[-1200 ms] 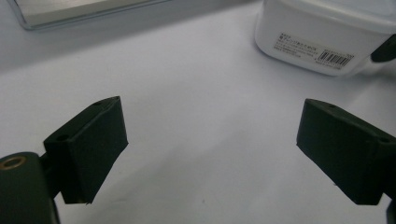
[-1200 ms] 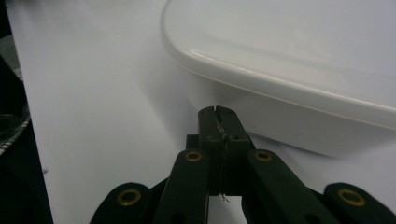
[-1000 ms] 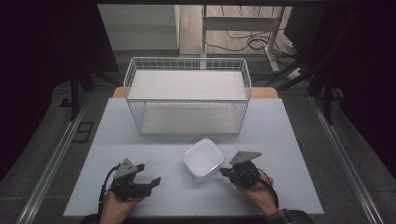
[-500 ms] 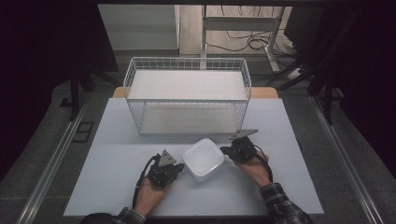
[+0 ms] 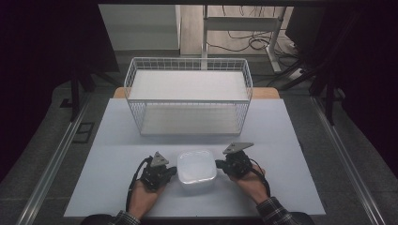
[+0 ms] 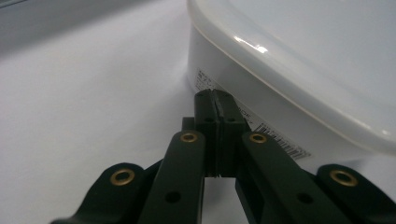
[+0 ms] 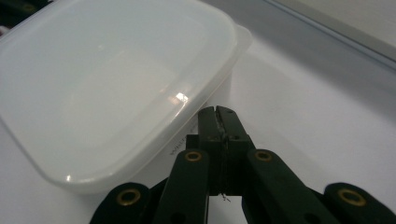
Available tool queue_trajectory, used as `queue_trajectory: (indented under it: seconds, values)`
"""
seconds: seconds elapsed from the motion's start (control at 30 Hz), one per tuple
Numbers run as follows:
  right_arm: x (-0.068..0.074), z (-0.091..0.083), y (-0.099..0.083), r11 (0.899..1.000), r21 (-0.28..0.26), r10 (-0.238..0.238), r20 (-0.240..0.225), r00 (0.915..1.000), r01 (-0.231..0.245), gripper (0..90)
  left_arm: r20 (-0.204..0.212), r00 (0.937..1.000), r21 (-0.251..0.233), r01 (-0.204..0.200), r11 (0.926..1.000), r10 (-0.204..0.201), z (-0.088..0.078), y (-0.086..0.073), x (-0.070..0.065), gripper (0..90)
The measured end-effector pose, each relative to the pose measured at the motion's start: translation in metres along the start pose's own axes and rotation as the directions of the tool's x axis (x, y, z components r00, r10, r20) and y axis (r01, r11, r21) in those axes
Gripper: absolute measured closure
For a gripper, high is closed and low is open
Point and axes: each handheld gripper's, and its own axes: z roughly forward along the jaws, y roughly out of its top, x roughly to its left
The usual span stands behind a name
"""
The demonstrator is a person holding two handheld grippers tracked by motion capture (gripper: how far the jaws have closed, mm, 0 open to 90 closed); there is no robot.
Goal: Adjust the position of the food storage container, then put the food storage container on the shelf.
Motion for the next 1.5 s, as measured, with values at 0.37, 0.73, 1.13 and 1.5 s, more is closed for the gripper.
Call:
queue_trajectory:
  seconds: [0.37, 0.73, 1.13, 1.5]
  values:
    - [0.005, -0.021, -0.013, 0.997, -0.061, -0.038, 0.074, 0.9965, 0.043, 81.3, -0.029, 0.9994, -0.011, -0.022, 0.9997, 0.022, -0.015, -0.002, 0.014, 79.3]
    - [-0.002, -0.031, -0.034, 0.997, -0.059, -0.043, 0.133, 0.9901, 0.052, 13.3, -0.020, 0.9998, -0.077, -0.005, 0.9970, 0.003, -0.037, -0.016, 0.029, 12.9]
    - [-0.008, -0.031, -0.031, 0.993, -0.120, 0.001, 0.046, 0.9990, 0.004, 3.2, 0.000, 0.9995, -0.137, -0.031, 0.9902, 0.031, -0.032, -0.020, 0.034, 8.3]
    - [-0.001, -0.034, -0.016, 0.993, -0.116, 0.028, -0.029, 0.9992, -0.031, 0.2, 0.070, 0.9974, -0.134, 0.027, 0.9906, -0.018, -0.037, -0.003, 0.025, 1.0]
